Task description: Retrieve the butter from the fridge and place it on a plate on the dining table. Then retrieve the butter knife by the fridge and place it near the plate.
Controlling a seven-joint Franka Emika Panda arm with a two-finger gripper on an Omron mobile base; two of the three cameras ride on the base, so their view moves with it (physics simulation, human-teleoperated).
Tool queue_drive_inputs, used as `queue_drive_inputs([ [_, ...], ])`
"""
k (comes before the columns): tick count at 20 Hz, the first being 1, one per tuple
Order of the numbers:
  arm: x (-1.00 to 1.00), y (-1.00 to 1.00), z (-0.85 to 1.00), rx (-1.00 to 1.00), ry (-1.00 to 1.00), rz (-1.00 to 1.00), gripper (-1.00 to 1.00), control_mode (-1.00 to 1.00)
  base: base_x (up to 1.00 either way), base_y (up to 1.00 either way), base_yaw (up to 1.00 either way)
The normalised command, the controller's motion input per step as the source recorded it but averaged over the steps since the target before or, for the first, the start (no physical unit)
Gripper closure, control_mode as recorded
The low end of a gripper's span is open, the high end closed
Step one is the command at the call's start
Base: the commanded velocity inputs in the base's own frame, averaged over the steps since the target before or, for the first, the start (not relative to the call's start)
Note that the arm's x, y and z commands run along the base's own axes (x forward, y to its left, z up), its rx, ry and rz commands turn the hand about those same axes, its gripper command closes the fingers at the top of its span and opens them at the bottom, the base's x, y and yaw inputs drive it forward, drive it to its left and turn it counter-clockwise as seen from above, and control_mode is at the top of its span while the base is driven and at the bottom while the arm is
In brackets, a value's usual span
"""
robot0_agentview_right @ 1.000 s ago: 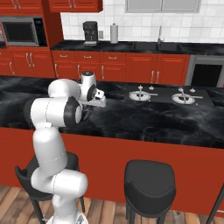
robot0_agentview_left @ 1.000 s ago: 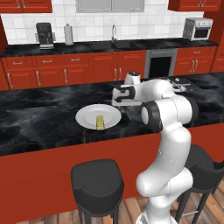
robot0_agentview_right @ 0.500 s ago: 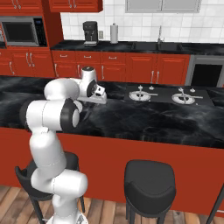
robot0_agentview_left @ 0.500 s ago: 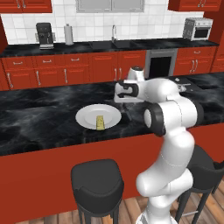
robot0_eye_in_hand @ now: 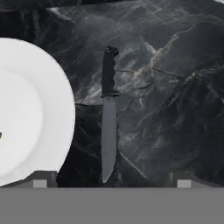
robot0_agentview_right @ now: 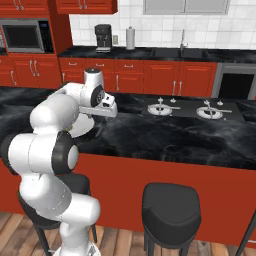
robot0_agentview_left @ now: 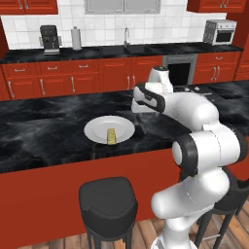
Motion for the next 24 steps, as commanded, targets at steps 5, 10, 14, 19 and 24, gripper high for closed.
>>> queue_drive_inputs([
  [5,-0.90,0.00,0.61,-0.01,0.00,0.07,-1.00,-1.00,0.00,0.00,0.00],
  [10,-0.63,0.01,0.54,0.00,0.06,0.03,-1.00,-1.00,0.00,0.00,0.00],
  [14,-0.56,0.04,0.15,0.00,0.15,0.00,-1.00,-1.00,0.00,0.00,0.00],
  [19,-0.87,0.01,0.04,0.00,0.03,0.00,-1.00,-1.00,0.00,0.00,0.00],
  [24,-0.88,0.00,0.00,-0.01,-0.07,0.00,-1.00,-1.00,0.00,0.00,0.00],
])
